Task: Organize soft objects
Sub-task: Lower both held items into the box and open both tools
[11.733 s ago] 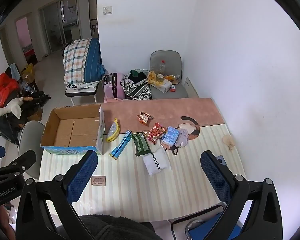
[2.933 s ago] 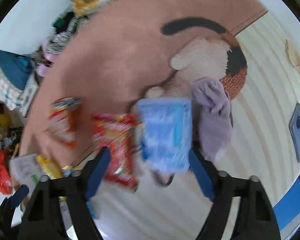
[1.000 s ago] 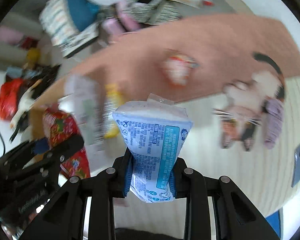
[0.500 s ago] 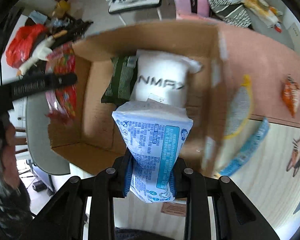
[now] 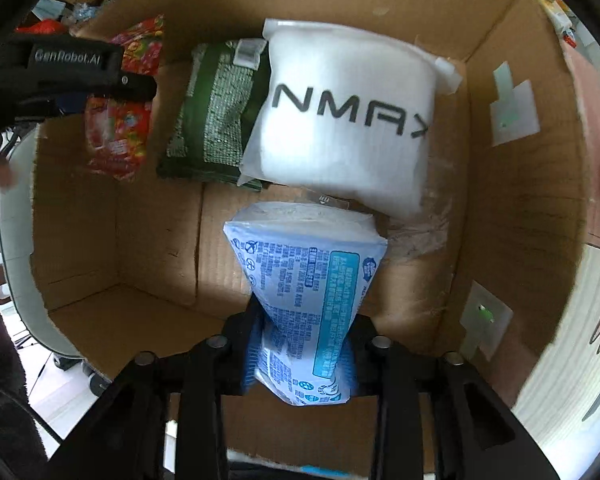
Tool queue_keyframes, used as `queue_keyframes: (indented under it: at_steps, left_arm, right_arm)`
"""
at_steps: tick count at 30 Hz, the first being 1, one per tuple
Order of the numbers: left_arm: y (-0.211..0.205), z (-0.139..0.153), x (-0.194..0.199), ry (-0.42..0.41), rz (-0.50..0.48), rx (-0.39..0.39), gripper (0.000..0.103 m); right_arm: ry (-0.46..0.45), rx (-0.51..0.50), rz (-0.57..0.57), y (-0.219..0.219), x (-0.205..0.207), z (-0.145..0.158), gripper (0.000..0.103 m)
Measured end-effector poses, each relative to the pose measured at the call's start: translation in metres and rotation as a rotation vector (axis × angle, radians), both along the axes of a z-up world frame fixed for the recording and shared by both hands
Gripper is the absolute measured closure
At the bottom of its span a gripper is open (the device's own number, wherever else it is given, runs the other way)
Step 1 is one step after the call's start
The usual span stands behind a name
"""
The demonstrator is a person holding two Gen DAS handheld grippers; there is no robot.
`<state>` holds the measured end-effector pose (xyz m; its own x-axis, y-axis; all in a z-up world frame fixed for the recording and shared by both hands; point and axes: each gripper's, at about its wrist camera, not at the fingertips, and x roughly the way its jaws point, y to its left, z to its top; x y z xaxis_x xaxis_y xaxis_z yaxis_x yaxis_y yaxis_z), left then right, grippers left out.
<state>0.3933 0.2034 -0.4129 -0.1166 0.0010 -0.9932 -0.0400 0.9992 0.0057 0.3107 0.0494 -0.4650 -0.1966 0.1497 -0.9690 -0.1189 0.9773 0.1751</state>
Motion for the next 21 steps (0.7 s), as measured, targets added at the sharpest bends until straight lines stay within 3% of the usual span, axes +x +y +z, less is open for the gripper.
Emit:
queue_keyframes:
  at_steps: [1,2,3,7,10,13,15,21]
  left_arm:
    - [0.001,-0.001,0.000,0.005,0.014,-0.010,0.056]
    - [0.003,0.000,0.000,0.008,0.029,-0.023,0.053]
    - [0.005,0.003,-0.001,0.003,0.047,-0.040,0.046]
    - [0.004,0.020,-0.007,-0.041,0.035,-0.030,0.035]
    - [0.004,0.034,-0.018,-0.068,0.036,-0.030,0.028]
    - [0.005,0.046,-0.034,-0.090,0.042,-0.035,0.017]
    - [0.006,0.054,-0.045,-0.111,0.040,-0.033,0.003]
    - [0.006,0.080,-0.088,-0.179,0.044,-0.039,0.002]
  right_arm:
    - [0.009,-0.011,-0.003,0.001,0.000,-0.004,0.042]
    - [0.006,-0.018,-0.009,0.000,-0.001,-0.004,0.024]
    - [-0.005,-0.024,-0.012,-0.001,-0.001,-0.002,0.013]
    - [-0.019,-0.024,-0.027,-0.004,-0.006,0.007,0.012]
    - [-0.040,-0.034,-0.034,-0.007,-0.009,0.017,0.000]
    - [-0.069,-0.045,-0.052,-0.014,-0.008,0.034,0.000]
    - [-0.092,-0.054,-0.061,-0.020,-0.011,0.043,0.000]
    - [-0.153,-0.079,-0.069,-0.032,-0.022,0.069,0.000]
